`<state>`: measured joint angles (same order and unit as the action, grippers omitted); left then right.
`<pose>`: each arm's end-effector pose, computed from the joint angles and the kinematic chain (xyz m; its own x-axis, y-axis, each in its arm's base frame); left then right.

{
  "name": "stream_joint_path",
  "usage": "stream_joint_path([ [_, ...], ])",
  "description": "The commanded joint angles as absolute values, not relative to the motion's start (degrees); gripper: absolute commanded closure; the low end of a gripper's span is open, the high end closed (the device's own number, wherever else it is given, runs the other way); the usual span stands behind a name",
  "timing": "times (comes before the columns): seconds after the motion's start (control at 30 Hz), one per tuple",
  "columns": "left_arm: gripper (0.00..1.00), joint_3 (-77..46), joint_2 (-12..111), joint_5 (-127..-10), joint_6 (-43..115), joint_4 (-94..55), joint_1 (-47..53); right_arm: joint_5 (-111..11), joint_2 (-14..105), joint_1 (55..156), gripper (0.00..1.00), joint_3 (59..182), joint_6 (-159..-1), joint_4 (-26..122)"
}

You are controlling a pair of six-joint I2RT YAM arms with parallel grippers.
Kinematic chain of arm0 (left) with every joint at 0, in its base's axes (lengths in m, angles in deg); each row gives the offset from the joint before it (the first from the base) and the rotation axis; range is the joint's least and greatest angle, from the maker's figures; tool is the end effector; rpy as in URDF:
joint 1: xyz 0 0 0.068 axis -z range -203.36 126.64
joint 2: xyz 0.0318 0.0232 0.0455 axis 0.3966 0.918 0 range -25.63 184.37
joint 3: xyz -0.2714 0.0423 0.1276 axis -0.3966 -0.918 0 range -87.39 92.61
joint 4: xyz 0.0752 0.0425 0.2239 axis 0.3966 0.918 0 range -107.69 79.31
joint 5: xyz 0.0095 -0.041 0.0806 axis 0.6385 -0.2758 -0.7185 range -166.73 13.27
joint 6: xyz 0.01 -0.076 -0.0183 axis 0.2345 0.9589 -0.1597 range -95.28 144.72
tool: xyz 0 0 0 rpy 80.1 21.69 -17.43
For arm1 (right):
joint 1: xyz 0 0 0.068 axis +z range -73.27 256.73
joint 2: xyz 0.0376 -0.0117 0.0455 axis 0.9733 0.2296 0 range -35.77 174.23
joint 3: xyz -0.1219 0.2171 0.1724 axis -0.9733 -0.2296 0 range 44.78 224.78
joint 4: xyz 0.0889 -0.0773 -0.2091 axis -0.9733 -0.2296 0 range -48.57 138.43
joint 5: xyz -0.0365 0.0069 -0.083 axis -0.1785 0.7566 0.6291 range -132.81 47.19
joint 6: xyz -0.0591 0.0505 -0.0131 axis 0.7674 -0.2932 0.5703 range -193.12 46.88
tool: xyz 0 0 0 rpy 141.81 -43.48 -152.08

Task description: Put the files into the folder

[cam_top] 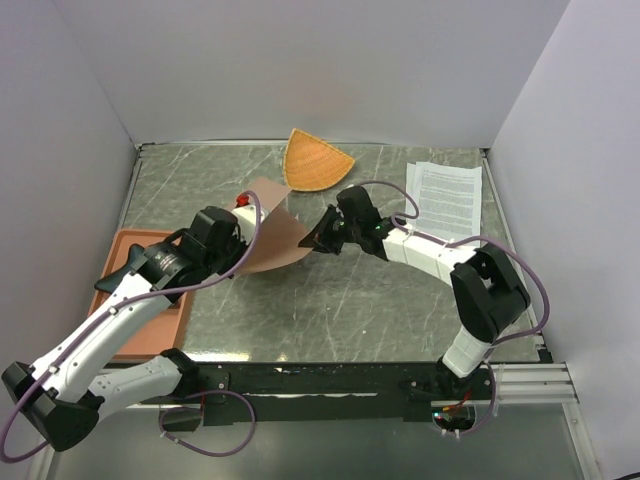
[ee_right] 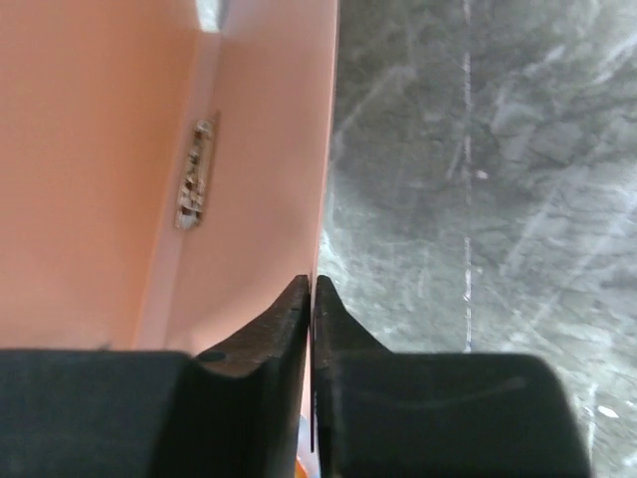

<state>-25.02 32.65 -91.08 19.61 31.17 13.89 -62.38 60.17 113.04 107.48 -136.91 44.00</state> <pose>0.1543 -0.0962 0.3418 -0.5186 0.5029 -0.6915 0.4945 0.8362 0.2372 0.2912 0.2421 0.2512 -0.9098 0.3803 -0.1660 0.1010 0.5908 0.8004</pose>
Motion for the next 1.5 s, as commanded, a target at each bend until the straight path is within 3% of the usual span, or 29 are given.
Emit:
stream_joint_path([
  [0.0, 0.99, -25.51, 28.95, -90.17, 21.2, 28.1, 13.73, -59.61, 55.66, 113.9, 1.0, 107.19, -135.71, 45.28],
  [0.17, 0.99, -27.62, 26.58, -90.09, 22.69, 27.57, 12.85, -47.33, 45.29, 115.39, 1.0, 105.7, -128.68, 35.63],
  [0.3, 0.83, -27.8, 25.17, -90.09, 22.87, 27.75, 11.53, -40.81, 34.14, 117.5, 1.0, 106.04, -121.05, 29.46],
  [0.33, 0.77, -27.71, 24.91, -89.48, 22.7, 28.01, 11.35, -39.74, 32.8, 118.03, 1.0, 106.65, -120.07, 27.88],
  [0.37, 0.63, -27.8, 24.12, -89.47, 22.61, 28.1, 11.18, -38.86, 31.57, 118.56, 1.0, 107.62, -119.01, 25.78],
  [0.4, 0.4, -27.54, 23.85, -89.65, 22.69, 28.1, 10.74, -38.94, 29.73, 119.52, 1.0, 108.06, -117.26, 24.8],
  [0.47, 0.34, -27.71, 22.98, -89.74, 22.7, 28.1, 10.21, -38.33, 28.75, 120.75, 1.0, 111.29, -115.49, 21.64],
  [0.53, 0.03, -27.89, 22.62, -90.35, 22.69, 28.19, 9.68, -35.35, 28.65, 123.21, 1.0, 114.29, -112.33, 16.02],
  [0.8, 0.04, -31.31, 17.53, -95.44, 20.42, 28.1, 8.19, -26.47, 29.01, 128.75, 1.0, 121.52, -109.15, 4.75],
  [1.1, 0.04, -30.97, 17.78, -94.31, 17.78, 26.6, 8.1, -18.91, 16.98, 131.92, 1.0, 102.46, -127.5, 3.26],
  [1.27, 0.04, -27.02, 21.65, -91.32, 16.02, 25.73, 8.1, -14.52, 9.5, 131.92, 1.0, 91.55, -147.52, -9.71],
  [1.37, 0.04, -25.09, 24.37, -89.12, 14.96, 24.85, 8.1, -15.21, 10.19, 132.01, 1.0, 89.7, -151.51, -13.35],
  [1.4, 0.04, -24.64, 25.16, -88.77, 14.61, 24.59, 8.1, -16.08, 11.07, 132.01, 0.96, 89.61, -152.04, -15.1],
  [1.43, 0.04, -24.29, 26.65, -88.51, 14.7, 24.41, 8.1, -16.35, 11.95, 131.92, 0.86, 89.78, -152.22, -15.72],
  [1.47, 0.04, -23.59, 27.45, -87.46, 14.52, 24.23, 8.1, -16.62, 14.04, 131.92, 0.62, 90.04, -151.61, -16.08],
])
